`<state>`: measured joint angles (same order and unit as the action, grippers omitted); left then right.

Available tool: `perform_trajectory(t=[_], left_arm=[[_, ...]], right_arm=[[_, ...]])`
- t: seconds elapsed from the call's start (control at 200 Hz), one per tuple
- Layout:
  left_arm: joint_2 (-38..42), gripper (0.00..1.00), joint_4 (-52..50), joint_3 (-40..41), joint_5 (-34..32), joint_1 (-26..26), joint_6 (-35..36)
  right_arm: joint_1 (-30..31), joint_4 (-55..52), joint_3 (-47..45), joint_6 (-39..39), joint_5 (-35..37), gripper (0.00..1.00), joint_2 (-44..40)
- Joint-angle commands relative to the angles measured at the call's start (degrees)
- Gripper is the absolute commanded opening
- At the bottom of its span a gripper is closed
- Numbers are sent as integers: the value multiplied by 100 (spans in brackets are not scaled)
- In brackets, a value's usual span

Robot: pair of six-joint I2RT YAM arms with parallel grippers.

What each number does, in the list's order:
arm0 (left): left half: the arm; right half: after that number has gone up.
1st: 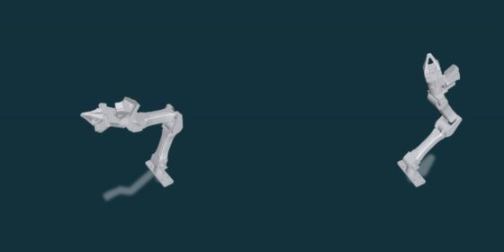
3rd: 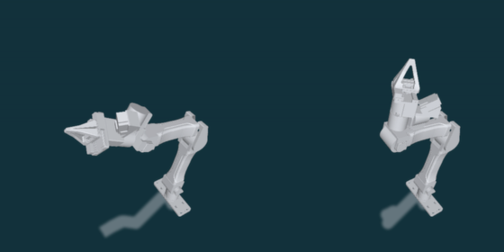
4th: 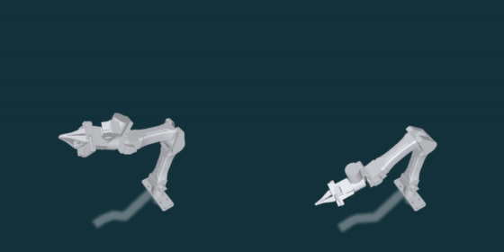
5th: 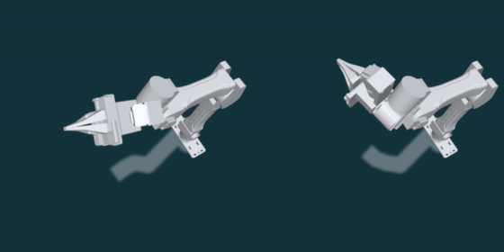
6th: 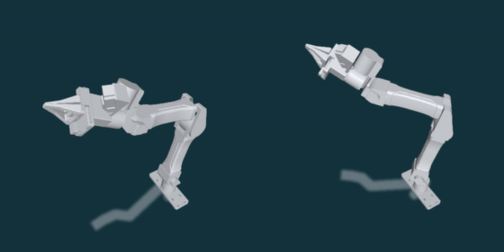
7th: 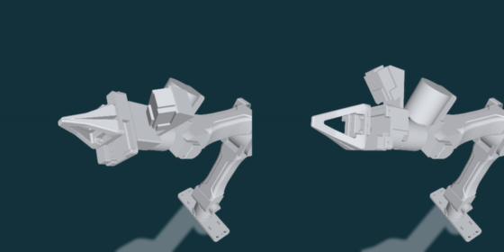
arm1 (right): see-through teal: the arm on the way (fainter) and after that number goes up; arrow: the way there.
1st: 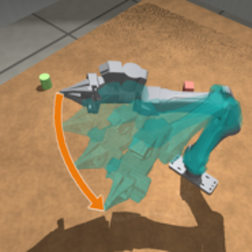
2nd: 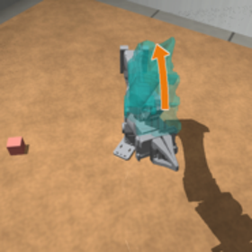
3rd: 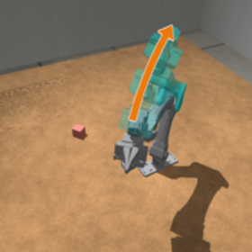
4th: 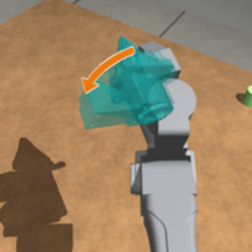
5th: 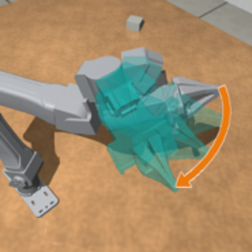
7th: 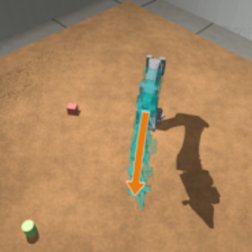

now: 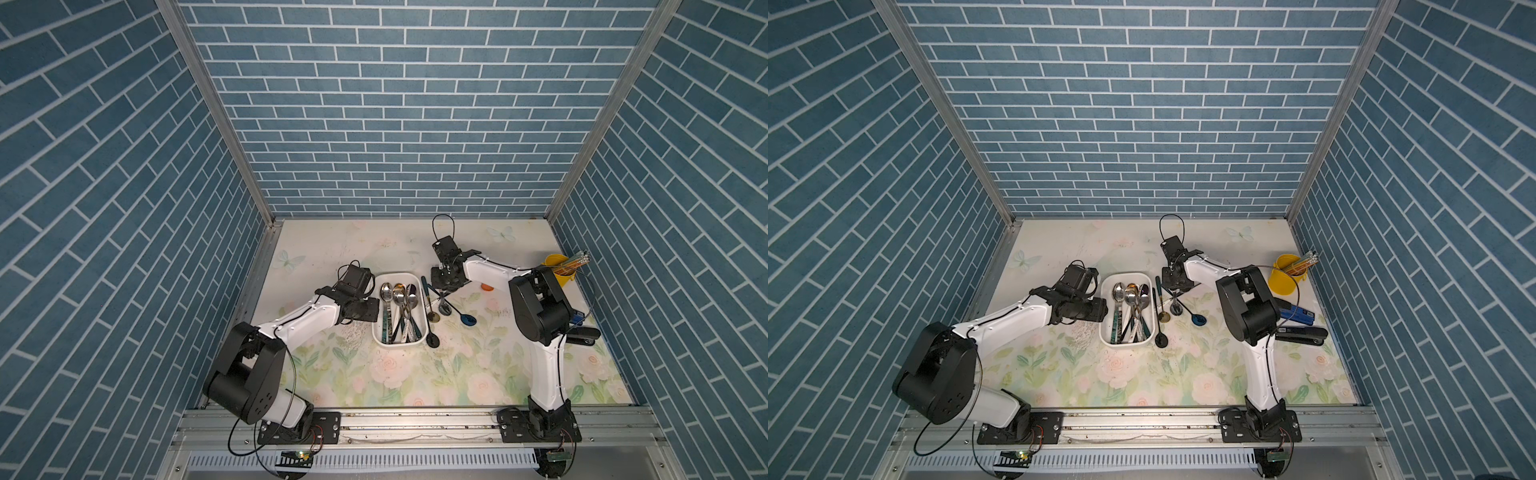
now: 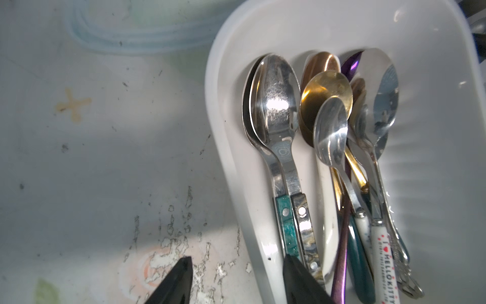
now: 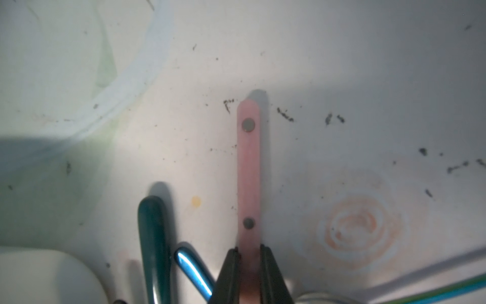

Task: Put the spoon into the storage box
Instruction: Pick up the spoon from the center of the board.

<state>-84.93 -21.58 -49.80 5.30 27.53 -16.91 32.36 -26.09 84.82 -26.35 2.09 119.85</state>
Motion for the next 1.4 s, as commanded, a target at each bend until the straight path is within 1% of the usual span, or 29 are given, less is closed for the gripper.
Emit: perform_trajectory(t=[0.0,0.21,0.27,0.285,0.46,0.535,0.64,0.735,0.775,0.865,0.96,1.08,1.245,1.39], left_arm=[[64,60,-232,-250,-228,23,408],[229,61,-214,-551,-337,36,1154],[270,61,-157,-615,-352,80,1430],[271,62,-142,-626,-368,91,1492],[470,62,234,-577,-725,526,2178],[602,62,491,-419,-953,823,2589],[754,63,897,-181,-1463,1315,3228],[903,63,1316,25,-1663,1564,3675],[973,63,1499,155,-1733,1673,3948],[1116,63,2040,525,-2128,2049,4678],[1238,63,2683,982,-2439,2347,5388],[1417,63,3474,1508,-2614,2612,6067],[1346,63,4333,2006,-3193,3044,6681],[1389,63,4629,2269,-3129,3177,6835]], right_arm=[[29,-436,227,410,-154,3,-401],[9,-1067,241,1126,-472,3,-875],[5,-1225,177,1377,-604,3,-1034],[7,-1253,151,1426,-761,2,-1075],[7,-1391,-362,2046,-1416,3,-1725],[25,-1424,-603,2256,-1637,3,-1999],[31,-1465,-825,2400,-1861,3,-2303],[56,-1534,-929,2458,-2083,2,-2496],[89,-1538,-974,2464,-2177,2,-2575],[191,-1539,-1090,2493,-2380,2,-2699],[390,-1633,-1114,2528,-2415,2,-2746],[657,-1800,-1094,2634,-2385,2,-2764],[909,-1965,-1016,2764,-2421,2,-2751],[1067,-2073,-908,2896,-2519,3,-2783]])
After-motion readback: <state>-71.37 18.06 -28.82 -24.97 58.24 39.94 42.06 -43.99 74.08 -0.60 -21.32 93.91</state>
